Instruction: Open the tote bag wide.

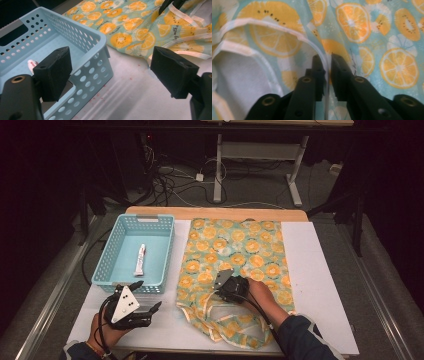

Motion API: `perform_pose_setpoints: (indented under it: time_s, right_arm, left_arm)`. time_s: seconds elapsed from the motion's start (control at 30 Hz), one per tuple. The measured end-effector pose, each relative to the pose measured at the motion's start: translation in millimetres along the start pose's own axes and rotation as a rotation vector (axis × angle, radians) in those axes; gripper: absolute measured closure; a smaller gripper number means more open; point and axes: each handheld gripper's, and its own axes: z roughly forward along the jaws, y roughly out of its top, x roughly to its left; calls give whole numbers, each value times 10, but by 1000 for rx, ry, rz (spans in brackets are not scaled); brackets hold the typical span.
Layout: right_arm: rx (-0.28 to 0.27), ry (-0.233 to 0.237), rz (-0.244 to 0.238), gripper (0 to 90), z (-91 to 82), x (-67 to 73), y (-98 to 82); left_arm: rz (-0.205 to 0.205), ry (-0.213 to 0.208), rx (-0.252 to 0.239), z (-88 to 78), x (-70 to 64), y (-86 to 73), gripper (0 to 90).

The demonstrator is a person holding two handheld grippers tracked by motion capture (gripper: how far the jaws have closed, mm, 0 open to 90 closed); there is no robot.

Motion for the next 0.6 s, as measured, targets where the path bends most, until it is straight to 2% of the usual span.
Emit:
perform_pose_setpoints:
  time_s: [0.03,0.07,0.17,0.27,0.37,0.5,0.57,0.6]
  right_arm:
    - [-2,-8,3,867,6,-2,10]
    - [-25,-35,19,895,10,-20,25]
    - [-54,-76,71,899,-1,-66,52]
    - [-72,-94,93,900,-8,-103,80]
    - [-108,-142,126,900,-60,-199,154]
    - [-131,-199,172,900,-124,-331,215]
    - [-142,-207,187,900,-138,-369,225]
    - [-146,-231,204,900,-176,-448,239]
  left_arm:
    - [0,3,0,-2,9,4,173]
    - [3,12,-6,-6,29,19,176]
    - [1,17,-16,-13,57,36,178]
    - [0,26,-25,-15,102,59,181]
    - [4,35,-33,-18,145,82,183]
    - [4,44,-40,-13,202,117,183]
    - [5,45,-43,-10,221,129,183]
    - [11,49,-42,-11,236,138,184]
